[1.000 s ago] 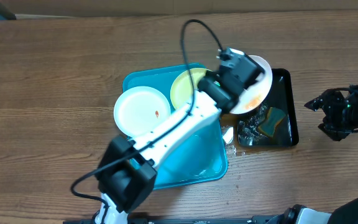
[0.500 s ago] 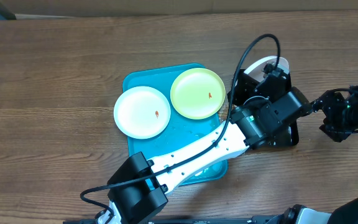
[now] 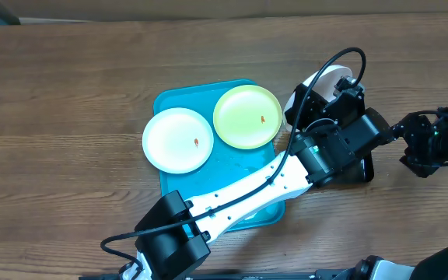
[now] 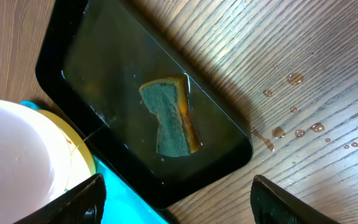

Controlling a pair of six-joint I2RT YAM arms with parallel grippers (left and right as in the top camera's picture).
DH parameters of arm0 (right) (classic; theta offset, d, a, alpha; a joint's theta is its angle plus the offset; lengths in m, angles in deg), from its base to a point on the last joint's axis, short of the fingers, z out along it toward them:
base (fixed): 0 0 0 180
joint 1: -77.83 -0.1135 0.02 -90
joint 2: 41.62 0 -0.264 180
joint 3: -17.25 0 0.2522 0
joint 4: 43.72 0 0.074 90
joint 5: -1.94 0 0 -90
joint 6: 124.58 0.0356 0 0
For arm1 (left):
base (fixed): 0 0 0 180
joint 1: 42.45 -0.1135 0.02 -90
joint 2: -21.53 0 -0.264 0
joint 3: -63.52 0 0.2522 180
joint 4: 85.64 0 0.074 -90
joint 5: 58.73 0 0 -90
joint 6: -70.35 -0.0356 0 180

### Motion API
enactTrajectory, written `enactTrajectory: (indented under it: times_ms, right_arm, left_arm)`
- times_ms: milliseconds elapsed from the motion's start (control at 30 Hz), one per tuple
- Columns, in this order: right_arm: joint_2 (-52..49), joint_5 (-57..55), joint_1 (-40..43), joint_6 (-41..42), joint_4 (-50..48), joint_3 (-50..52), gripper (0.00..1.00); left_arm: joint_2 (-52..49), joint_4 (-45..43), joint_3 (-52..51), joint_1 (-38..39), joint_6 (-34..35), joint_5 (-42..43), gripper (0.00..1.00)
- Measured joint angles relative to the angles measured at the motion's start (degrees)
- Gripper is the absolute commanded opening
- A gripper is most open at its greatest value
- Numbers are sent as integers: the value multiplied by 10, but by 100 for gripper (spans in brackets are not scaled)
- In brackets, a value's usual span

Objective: Clean dirty plates on tray and stack at the side

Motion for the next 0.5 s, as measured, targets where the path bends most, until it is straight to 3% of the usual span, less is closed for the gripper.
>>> enactTrajectory:
  times_ms: [500]
  right_arm:
    - [0,0,0,0,0,0,76]
  left_arm:
    - [0,17,0,0,17,-2,4]
